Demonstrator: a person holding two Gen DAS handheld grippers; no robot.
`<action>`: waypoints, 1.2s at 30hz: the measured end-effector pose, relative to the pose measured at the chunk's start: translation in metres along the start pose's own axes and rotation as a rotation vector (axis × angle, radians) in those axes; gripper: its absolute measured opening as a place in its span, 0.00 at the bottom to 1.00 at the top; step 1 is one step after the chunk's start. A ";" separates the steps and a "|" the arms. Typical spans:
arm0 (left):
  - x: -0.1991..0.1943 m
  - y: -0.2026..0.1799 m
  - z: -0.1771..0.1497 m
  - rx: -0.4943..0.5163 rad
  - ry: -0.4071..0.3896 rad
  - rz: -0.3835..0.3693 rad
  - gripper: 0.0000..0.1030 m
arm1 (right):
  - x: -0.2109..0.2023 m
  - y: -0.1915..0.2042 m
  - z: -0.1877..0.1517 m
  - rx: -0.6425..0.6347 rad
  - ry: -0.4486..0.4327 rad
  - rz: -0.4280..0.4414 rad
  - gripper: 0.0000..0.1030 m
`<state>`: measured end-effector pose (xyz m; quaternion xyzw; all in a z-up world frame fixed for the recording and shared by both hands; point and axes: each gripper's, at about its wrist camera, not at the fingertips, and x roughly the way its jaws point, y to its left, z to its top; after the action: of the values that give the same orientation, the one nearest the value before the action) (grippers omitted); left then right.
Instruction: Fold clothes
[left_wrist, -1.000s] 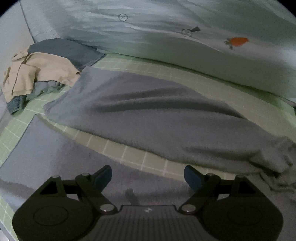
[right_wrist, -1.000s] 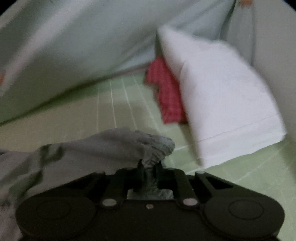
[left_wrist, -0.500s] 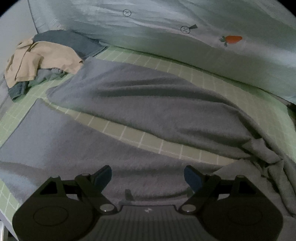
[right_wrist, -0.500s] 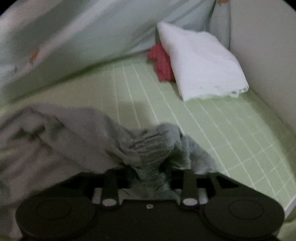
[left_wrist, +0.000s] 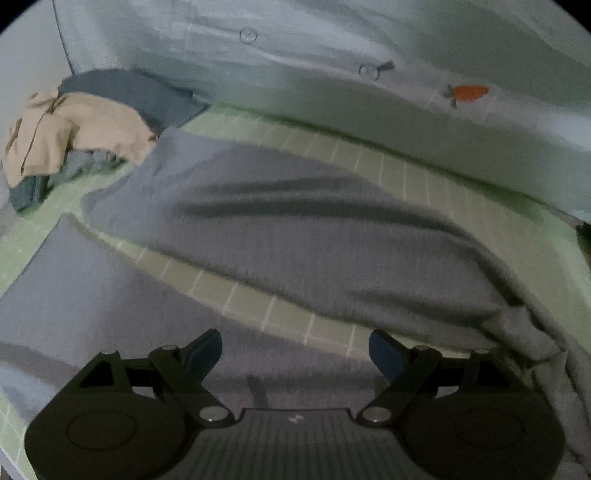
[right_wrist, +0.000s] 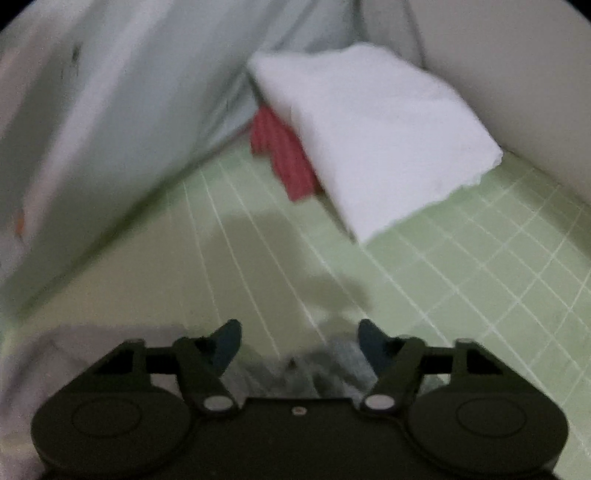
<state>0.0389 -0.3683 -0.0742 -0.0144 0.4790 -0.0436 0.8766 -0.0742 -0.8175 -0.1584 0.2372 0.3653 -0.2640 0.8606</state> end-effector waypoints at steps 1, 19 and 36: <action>0.001 0.001 -0.002 -0.005 0.008 0.005 0.85 | 0.001 0.002 -0.007 -0.016 0.012 -0.014 0.58; 0.010 -0.001 -0.008 -0.004 0.066 0.020 0.85 | -0.028 0.013 -0.026 -0.249 -0.090 -0.074 0.03; 0.026 0.007 0.000 -0.047 0.102 0.065 0.85 | 0.019 0.034 0.178 -0.050 -0.347 -0.007 0.22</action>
<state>0.0535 -0.3637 -0.0965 -0.0169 0.5241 -0.0045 0.8515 0.0480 -0.9040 -0.0552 0.1655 0.2183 -0.2950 0.9154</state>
